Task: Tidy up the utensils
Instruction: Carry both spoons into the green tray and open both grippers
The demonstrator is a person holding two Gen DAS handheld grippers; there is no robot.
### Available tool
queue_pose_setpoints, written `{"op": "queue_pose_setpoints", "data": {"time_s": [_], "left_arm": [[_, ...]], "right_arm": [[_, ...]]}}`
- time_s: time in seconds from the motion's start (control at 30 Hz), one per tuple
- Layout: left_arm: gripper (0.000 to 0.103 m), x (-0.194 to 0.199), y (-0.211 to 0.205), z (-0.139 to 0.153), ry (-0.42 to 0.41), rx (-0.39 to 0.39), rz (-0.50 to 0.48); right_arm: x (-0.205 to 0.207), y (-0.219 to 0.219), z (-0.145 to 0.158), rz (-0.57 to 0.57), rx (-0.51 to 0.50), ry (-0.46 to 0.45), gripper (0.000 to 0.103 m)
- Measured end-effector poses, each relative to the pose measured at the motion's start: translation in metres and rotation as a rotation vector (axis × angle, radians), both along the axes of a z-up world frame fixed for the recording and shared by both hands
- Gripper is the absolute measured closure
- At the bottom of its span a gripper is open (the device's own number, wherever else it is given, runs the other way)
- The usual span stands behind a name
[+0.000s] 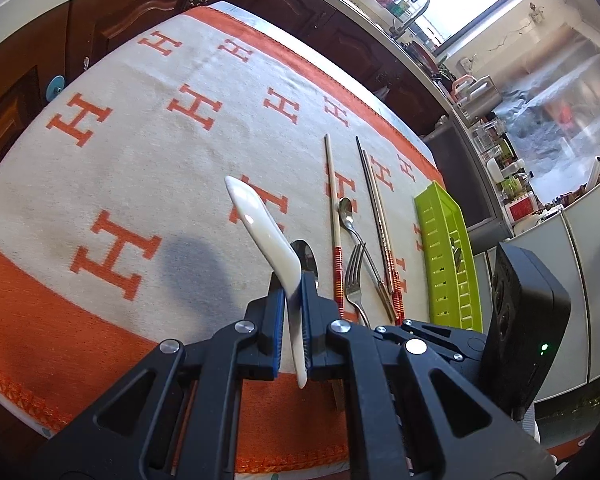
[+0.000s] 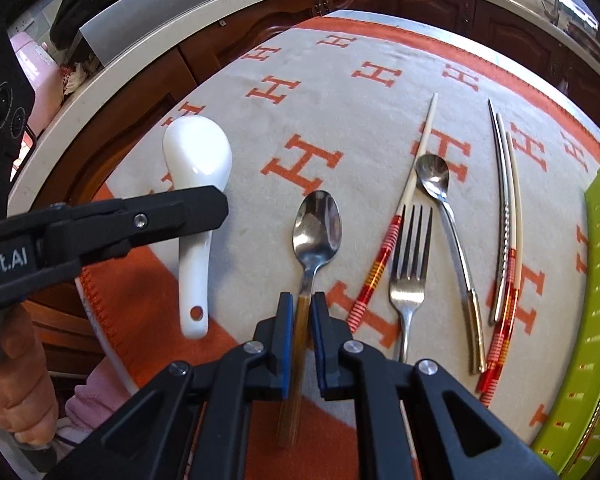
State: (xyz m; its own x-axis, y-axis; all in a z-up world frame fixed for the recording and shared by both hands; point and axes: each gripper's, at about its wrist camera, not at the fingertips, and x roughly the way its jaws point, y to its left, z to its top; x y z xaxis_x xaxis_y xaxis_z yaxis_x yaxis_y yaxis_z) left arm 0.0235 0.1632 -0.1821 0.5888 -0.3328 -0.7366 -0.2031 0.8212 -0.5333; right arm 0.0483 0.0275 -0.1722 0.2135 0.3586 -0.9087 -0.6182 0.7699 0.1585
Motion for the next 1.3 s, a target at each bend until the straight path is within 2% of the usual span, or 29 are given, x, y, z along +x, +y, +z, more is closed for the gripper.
{"op": "queue_pose_setpoints", "data": {"time_s": [0.2, 0.33, 0.5, 0.63, 0.83, 1.03, 1.17, 1.3], "left_arm": [[0.098, -0.001, 0.001, 0.001, 0.001, -0.001, 0.006], [0.098, 0.000, -0.001, 0.006, -0.008, 0.008, -0.001], [0.098, 0.004, -0.010, 0.019, -0.020, 0.020, -0.029], [0.098, 0.012, -0.032, 0.035, -0.038, 0.033, -0.091], [0.098, 0.036, -0.096, 0.064, -0.069, 0.037, -0.244], [0.098, 0.063, -0.186, 0.079, -0.055, 0.045, -0.431], [0.098, 0.079, -0.238, 0.074, -0.016, 0.071, -0.520], [0.098, 0.092, -0.279, 0.063, 0.025, 0.098, -0.578]], "right_arm": [[-0.002, 0.004, 0.001, -0.007, -0.026, -0.038, 0.097], [0.000, -0.008, 0.006, -0.047, 0.020, -0.013, 0.097], [0.002, -0.042, 0.026, -0.135, 0.109, -0.005, 0.097], [0.003, -0.083, 0.046, -0.226, 0.164, -0.017, 0.097], [0.006, -0.160, 0.070, -0.400, 0.219, -0.053, 0.097], [0.009, -0.230, 0.078, -0.587, 0.199, -0.100, 0.097], [0.016, -0.266, 0.071, -0.674, 0.190, -0.089, 0.097], [0.022, -0.277, 0.061, -0.695, 0.170, -0.084, 0.097]]}}
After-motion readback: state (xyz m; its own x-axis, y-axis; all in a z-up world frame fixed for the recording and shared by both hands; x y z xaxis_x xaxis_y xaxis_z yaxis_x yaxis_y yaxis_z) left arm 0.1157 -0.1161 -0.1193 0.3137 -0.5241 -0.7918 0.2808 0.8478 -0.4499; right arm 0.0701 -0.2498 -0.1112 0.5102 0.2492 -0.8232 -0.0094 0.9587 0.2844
